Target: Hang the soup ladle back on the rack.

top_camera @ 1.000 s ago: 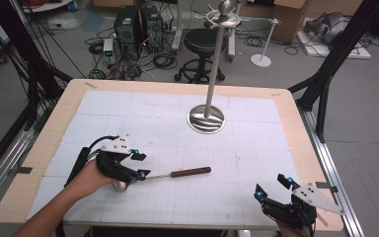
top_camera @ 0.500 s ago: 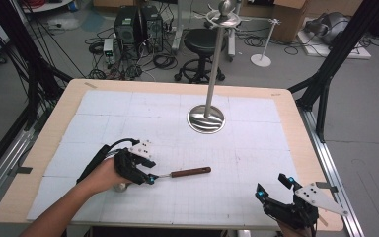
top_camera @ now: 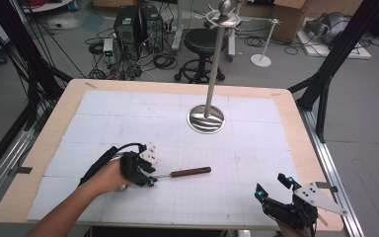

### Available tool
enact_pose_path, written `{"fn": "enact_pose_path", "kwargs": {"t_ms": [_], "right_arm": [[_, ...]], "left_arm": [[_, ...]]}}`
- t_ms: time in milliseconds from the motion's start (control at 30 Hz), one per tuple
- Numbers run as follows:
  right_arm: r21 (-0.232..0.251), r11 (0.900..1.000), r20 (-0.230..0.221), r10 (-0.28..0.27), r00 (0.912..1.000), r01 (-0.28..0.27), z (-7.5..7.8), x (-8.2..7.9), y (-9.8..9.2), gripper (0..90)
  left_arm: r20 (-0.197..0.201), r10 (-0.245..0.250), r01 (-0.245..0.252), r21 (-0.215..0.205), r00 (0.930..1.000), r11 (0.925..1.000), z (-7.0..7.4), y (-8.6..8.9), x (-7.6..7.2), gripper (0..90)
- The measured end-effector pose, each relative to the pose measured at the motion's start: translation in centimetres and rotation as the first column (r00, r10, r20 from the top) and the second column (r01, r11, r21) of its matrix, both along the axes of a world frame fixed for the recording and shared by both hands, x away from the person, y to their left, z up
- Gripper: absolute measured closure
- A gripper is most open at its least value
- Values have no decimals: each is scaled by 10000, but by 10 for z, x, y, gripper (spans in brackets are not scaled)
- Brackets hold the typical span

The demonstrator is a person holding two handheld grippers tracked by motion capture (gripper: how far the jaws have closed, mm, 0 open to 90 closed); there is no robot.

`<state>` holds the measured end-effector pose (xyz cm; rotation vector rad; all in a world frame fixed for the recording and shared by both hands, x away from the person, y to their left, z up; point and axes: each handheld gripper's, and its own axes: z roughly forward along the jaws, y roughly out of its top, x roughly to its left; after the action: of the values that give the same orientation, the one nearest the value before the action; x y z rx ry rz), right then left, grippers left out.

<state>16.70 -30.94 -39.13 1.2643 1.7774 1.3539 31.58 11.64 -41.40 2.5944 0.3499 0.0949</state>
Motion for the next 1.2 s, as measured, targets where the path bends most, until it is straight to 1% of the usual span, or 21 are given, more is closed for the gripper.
{"fn": "enact_pose_path", "kwargs": {"t_ms": [67,100,167,267,333,500,533,667,767,800,833,933,1033,1100,1133,1200], "right_arm": [[31,10000,7,3,10000,-3,0,0,0,174],[31,10000,7,3,10000,-3,0,0,0,174],[50,10000,-24,-23,10000,23,0,0,0,174],[43,10000,-21,-50,10000,50,0,0,0,174],[56,10000,-5,-66,10000,66,0,0,-1,175],[90,9999,-30,-82,10000,82,1,-1,-2,177],[75,9999,-6,-80,10000,80,1,-1,-2,177],[86,9999,-2,-102,9999,102,1,-1,-2,178],[99,9999,-3,-114,9999,114,1,-1,-2,178],[103,9999,-18,-118,9999,119,1,-2,-2,178],[157,9998,-73,-151,9999,152,2,-2,-2,180],[68,9999,-15,-128,9999,128,2,-2,-2,199],[122,9998,-29,-136,9999,136,2,-2,-3,198],[114,9998,-26,-132,9999,132,2,-2,-3,198],[157,9997,-29,-166,9999,167,2,-2,-3,198],[215,9996,10,-201,9998,200,1,-2,-4,198]], "left_arm": [[3,2,-2,19,10000,10000,0,0,0,627],[-5,-30,30,83,10000,10000,0,0,0,627],[12,-188,188,369,9998,9991,-1,-3,-1,659],[36,-335,333,455,9994,9984,-1,-6,-2,685],[16,-401,400,623,9992,9973,0,-9,-2,710],[-40,-367,369,630,9993,9973,-1,-10,-1,713],[-120,-384,391,620,9992,9973,-1,-10,0,723],[-202,-373,385,617,9991,9974,-1,-10,-1,769],[-198,-311,323,613,9993,9976,-1,-10,-1,780],[-180,-308,318,612,9994,9976,-1,-10,-1,809],[-180,-308,319,624,9994,9975,-1,-10,-1,820],[-183,-310,320,601,9994,9977,-1,-10,-1,821],[-98,-425,430,663,9991,9969,0,-10,-1,826],[-146,-359,368,618,9992,9974,0,-10,-1,831],[-334,-110,130,616,9994,9980,0,-9,0,837],[-385,35,-13,571,9993,9984,1,-7,0,837]]}}
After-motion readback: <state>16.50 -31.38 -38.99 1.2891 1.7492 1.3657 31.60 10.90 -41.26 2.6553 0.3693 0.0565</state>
